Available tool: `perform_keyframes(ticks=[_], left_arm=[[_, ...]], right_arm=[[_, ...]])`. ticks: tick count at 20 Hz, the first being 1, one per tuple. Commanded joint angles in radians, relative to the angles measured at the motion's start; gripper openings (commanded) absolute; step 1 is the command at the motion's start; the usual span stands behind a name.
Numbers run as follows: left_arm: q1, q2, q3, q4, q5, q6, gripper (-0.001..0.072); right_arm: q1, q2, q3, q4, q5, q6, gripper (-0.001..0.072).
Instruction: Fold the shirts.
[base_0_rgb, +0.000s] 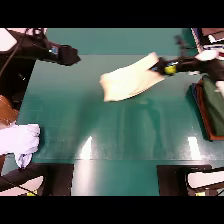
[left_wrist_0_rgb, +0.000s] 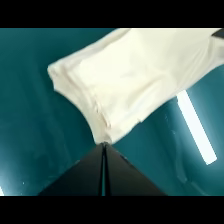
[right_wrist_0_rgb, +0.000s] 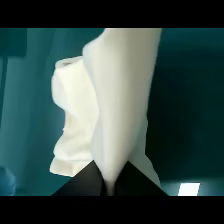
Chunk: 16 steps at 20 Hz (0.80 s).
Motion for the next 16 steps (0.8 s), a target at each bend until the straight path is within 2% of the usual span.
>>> perform_keyframes(ticks=[1, 4, 8, 12, 16], left_arm=[[-0.111, 0.0, 0.0, 0.0, 0.084, -0.012, 0.0022], [-0.153, 0.0, 0.0, 0.0, 0.137, -0.012, 0.0022], [-0.161, -0.003, 0.0, -0.003, 0.171, -0.013, 0.0022], [-0.161, -0.007, 0.0, -0.003, 0.193, -0.013, 0.0022], [-0.161, -0.024, 0.0, -0.004, 0.199, -0.013, 0.0022]], right_arm=[[-0.28, 0.118, -0.035, -0.006, -0.006, -0.001, 0.0016], [-0.503, 0.155, -0.034, -0.004, -0.014, -0.001, 0.0016], [-0.682, 0.157, -0.034, -0.002, -0.055, -0.013, 0.0016], [-0.723, 0.156, 0.0, 0.027, -0.114, -0.012, 0.0016], [-0.708, 0.157, 0.156, 0.026, -0.085, -0.012, 0.0016]])
